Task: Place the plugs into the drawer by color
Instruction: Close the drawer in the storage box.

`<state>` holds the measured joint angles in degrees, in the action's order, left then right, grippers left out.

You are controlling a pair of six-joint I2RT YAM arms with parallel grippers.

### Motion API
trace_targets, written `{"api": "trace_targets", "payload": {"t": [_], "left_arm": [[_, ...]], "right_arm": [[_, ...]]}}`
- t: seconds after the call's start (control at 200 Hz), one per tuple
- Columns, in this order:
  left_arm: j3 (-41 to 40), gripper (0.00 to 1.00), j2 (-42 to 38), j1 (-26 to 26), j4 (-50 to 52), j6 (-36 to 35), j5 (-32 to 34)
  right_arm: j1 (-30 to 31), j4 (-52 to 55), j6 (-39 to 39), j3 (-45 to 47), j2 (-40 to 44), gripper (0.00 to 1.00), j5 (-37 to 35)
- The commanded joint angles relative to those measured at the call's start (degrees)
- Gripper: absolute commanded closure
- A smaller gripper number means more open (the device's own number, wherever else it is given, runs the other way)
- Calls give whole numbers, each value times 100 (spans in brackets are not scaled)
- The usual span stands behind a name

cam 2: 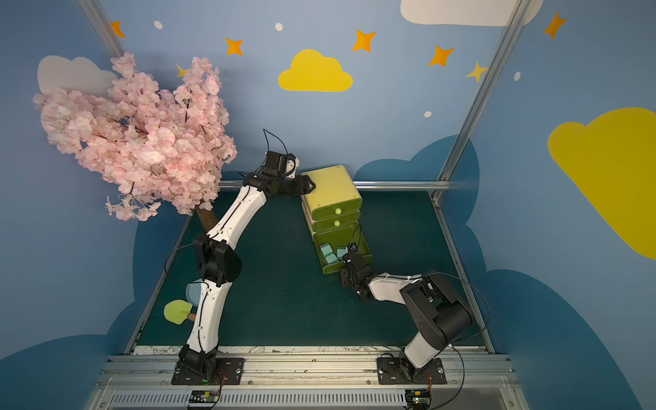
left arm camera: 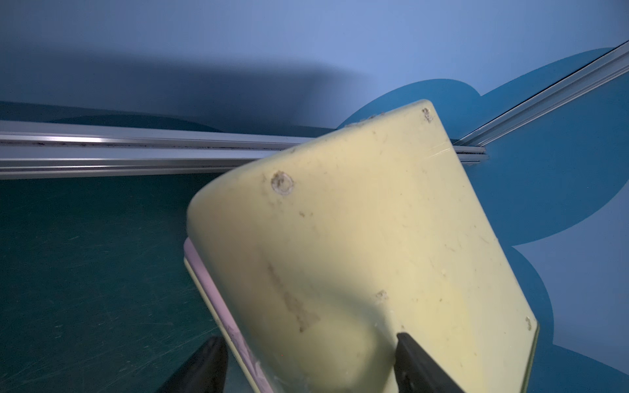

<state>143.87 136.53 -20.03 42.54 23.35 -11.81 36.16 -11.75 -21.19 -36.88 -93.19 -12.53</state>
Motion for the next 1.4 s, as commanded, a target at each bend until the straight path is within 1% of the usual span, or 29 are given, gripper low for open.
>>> {"api": "trace_targets", "payload": {"t": [0.0,0.04,0.375,0.526,0.766,1.156,1.231,1.392], "left_arm": [[-131,22,147,32,544,-112,120],[-136,22,146,22,544,-119,111],[-156,22,137,-23,561,-118,118],[-166,22,112,-29,562,-118,118],[-193,22,111,-40,571,-102,104],[-204,22,115,-71,571,-86,87],[-202,22,111,-82,571,-85,83],[-202,22,76,-103,582,-79,84]], "right_arm": [[-63,-173,-138,-138,-193,58,107],[-82,-198,-156,-328,-232,58,133],[-174,-285,-332,-785,-417,57,300],[-266,-411,-464,-1014,-609,57,484],[-340,-475,-516,-1463,-887,59,495],[-610,-839,-1534,-2152,-1571,61,1156],[-628,-1139,-1895,-2191,-1727,62,1193],[-671,-2163,-2324,-2203,-2127,62,1455]]}}
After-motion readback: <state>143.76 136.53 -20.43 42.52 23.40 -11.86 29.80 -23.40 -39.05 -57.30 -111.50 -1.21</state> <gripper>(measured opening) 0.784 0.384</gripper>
